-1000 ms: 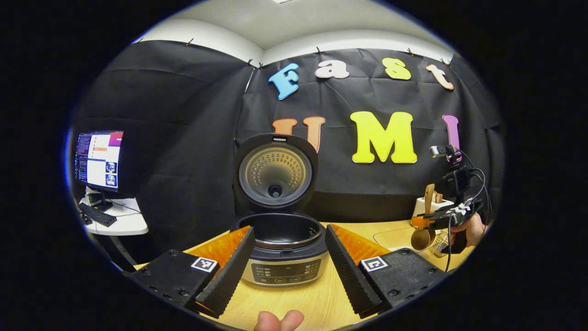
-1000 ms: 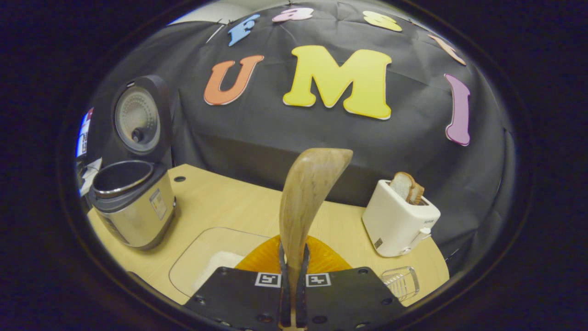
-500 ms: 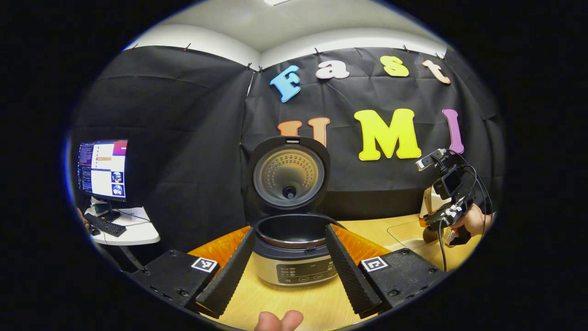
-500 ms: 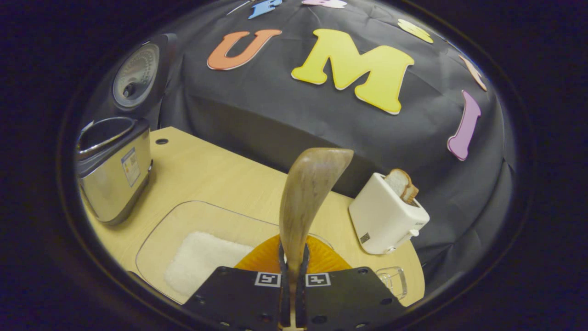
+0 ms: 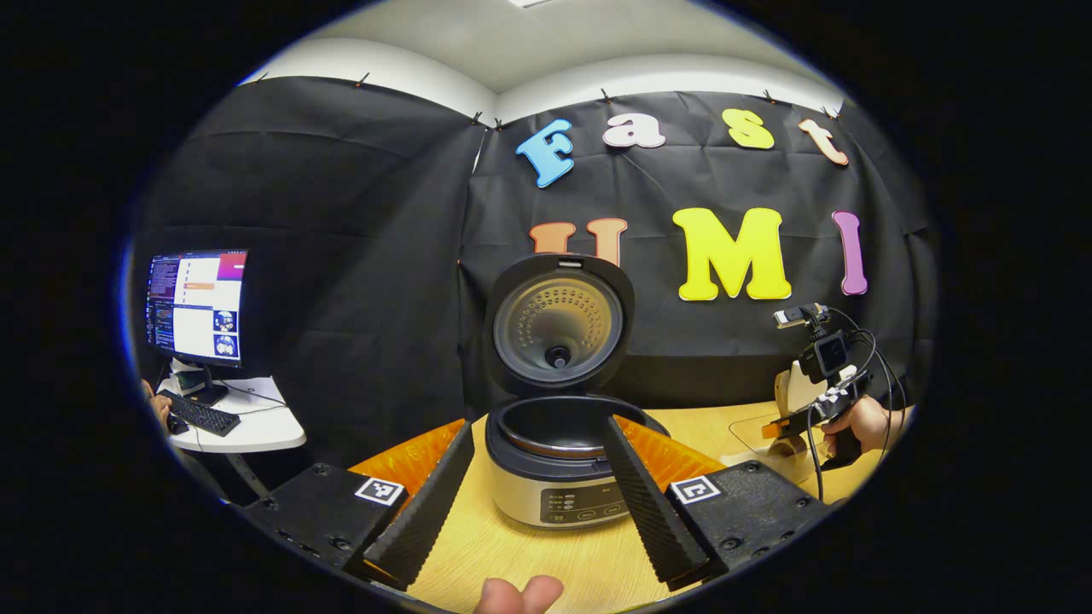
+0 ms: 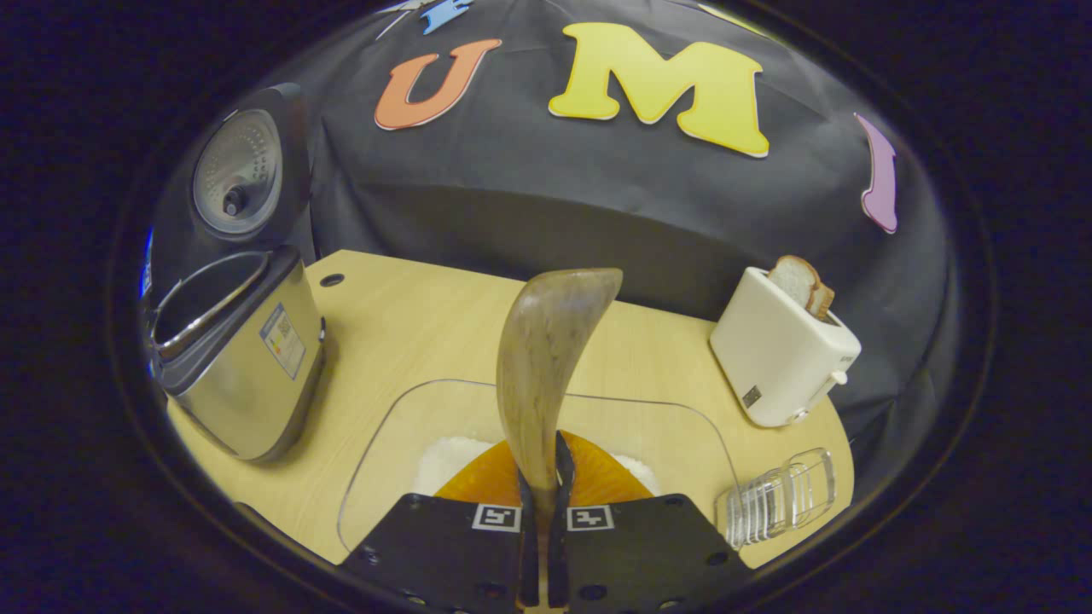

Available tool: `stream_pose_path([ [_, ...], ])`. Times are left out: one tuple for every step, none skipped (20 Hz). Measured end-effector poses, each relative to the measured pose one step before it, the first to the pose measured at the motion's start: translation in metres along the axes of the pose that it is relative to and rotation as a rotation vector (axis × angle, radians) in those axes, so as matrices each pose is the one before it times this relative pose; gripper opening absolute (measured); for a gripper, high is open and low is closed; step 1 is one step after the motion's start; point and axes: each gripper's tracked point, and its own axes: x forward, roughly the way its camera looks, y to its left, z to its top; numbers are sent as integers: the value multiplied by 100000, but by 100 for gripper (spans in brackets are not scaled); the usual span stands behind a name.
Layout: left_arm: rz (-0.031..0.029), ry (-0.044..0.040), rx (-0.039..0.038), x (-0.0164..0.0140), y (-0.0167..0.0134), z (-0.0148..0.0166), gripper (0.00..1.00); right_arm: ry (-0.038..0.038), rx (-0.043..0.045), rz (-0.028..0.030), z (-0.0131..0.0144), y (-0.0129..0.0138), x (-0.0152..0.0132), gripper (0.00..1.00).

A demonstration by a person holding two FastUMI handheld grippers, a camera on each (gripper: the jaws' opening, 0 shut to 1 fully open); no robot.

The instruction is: Close the left gripper, press the button to open the rice cooker; take a wooden spoon from the chopstick holder with the right hand, scoop a spoonful of rice and pour it into the rice cooker, then put the wooden spoon back into the chopstick holder.

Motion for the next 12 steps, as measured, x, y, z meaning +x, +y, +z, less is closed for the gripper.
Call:
stream_pose_path([
  [171,181,-676,-60,146,2,97,408,1860,1975,-16,573,23,5],
  [32,-255,-831,-30,108,135,98,324,2373,1931,32,525,36,5],
  [25,-280,-598,-42,57,151,98,246,2408,1713,22,438,13,5],
  [200,-363,-212,-90,230,133,97,176,2673,1430,107,357,15,5],
  [319,-223,61,-29,179,111,97,149,2438,894,77,290,-56,5],
  [457,-274,56,7,198,50,97,-273,1921,982,204,282,-34,5],
  [305,-50,-35,22,88,-27,97,-440,1962,1281,218,320,47,5],
  [-72,343,4,28,-79,-70,97,-105,2010,1600,190,364,-89,5],
  [152,380,194,-15,95,-54,97,-234,2300,1222,129,161,-93,5],
  [539,-24,260,-29,152,-27,97,-91,2767,1250,149,218,-29,5],
  [423,-275,117,-8,78,112,97,246,2001,1477,34,251,-39,5],
  [-222,142,-139,74,-120,-65,97,-231,2048,1011,163,29,-26,5],
])
